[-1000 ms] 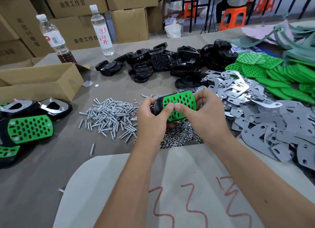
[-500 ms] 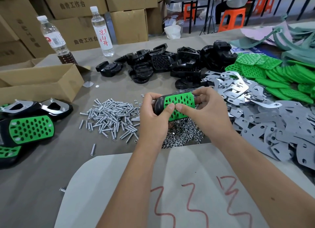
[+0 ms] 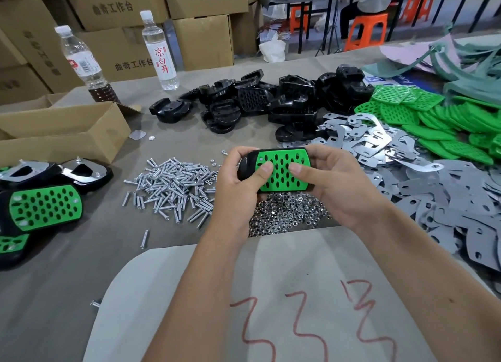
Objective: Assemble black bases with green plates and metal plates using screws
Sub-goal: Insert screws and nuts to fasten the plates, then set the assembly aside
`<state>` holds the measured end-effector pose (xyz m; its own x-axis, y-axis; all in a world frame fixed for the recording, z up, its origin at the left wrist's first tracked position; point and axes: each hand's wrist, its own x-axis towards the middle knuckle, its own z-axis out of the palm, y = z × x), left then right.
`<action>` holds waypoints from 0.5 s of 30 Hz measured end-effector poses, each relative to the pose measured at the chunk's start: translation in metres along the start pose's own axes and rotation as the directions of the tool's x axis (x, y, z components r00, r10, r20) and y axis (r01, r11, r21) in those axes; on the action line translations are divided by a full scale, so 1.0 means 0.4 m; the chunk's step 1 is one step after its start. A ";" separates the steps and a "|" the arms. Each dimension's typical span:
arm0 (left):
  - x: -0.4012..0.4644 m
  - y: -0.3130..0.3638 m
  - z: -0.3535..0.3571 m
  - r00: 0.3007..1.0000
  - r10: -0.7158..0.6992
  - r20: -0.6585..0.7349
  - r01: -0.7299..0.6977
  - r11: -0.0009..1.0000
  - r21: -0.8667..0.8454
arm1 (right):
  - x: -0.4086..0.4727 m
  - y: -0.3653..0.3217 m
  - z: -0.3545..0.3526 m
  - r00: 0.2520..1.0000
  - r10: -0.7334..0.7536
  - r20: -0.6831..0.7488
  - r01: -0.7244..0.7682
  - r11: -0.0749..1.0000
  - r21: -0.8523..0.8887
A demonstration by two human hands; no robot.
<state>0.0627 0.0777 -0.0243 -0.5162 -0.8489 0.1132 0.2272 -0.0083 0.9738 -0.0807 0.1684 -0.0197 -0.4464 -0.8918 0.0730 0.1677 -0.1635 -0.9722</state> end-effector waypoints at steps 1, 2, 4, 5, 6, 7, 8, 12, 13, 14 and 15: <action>0.001 0.004 -0.003 1.000 -0.021 0.018 0.022 0.999 -0.027 | 0.000 0.000 -0.001 1.000 -0.003 0.010 0.003 1.000 0.010; 0.001 0.008 -0.007 0.998 -0.041 0.037 0.043 0.998 -0.053 | 0.001 0.002 -0.004 1.000 -0.006 0.020 0.006 1.000 0.018; 0.000 0.013 -0.014 0.995 -0.071 0.068 0.077 0.994 -0.084 | 0.002 0.005 -0.012 0.999 -0.012 0.047 0.010 0.999 0.038; -0.002 0.015 -0.016 0.994 -0.079 0.078 0.086 0.992 -0.091 | 0.003 0.006 -0.015 0.998 -0.013 0.060 0.010 0.999 0.048; -0.003 0.016 -0.019 0.993 -0.084 0.086 0.092 0.991 -0.099 | 0.004 0.006 -0.018 0.997 -0.014 0.073 0.010 0.998 0.056; -0.004 0.017 -0.019 0.992 -0.088 0.092 0.098 0.989 -0.112 | 0.004 0.007 -0.020 0.997 -0.016 0.079 0.011 0.998 0.060; -0.005 0.018 -0.017 0.992 -0.091 0.089 0.102 0.987 -0.125 | 0.004 0.006 -0.021 0.997 -0.022 0.079 0.018 0.998 0.057; -0.004 0.013 0.004 0.997 -0.065 -0.033 0.061 0.991 -0.121 | 0.007 0.007 -0.006 0.998 -0.064 0.013 0.064 0.998 0.029; -0.004 0.010 0.009 0.997 -0.052 -0.063 0.045 0.993 -0.107 | 0.007 0.009 -0.002 0.998 -0.065 -0.008 0.066 0.997 0.027; -0.003 0.006 0.012 0.995 -0.041 -0.088 0.033 0.995 -0.096 | 0.008 0.012 0.000 0.998 -0.064 -0.023 0.064 0.998 0.016; -0.002 0.003 0.013 0.994 -0.035 -0.108 0.026 0.996 -0.085 | 0.008 0.014 0.001 0.997 -0.063 -0.033 0.063 0.998 -0.008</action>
<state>0.0590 0.0812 -0.0222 -0.4317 -0.9002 0.0571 0.2835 -0.0753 0.9560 -0.0808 0.1646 -0.0250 -0.4852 -0.8652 0.1267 0.1325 -0.2159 -0.9674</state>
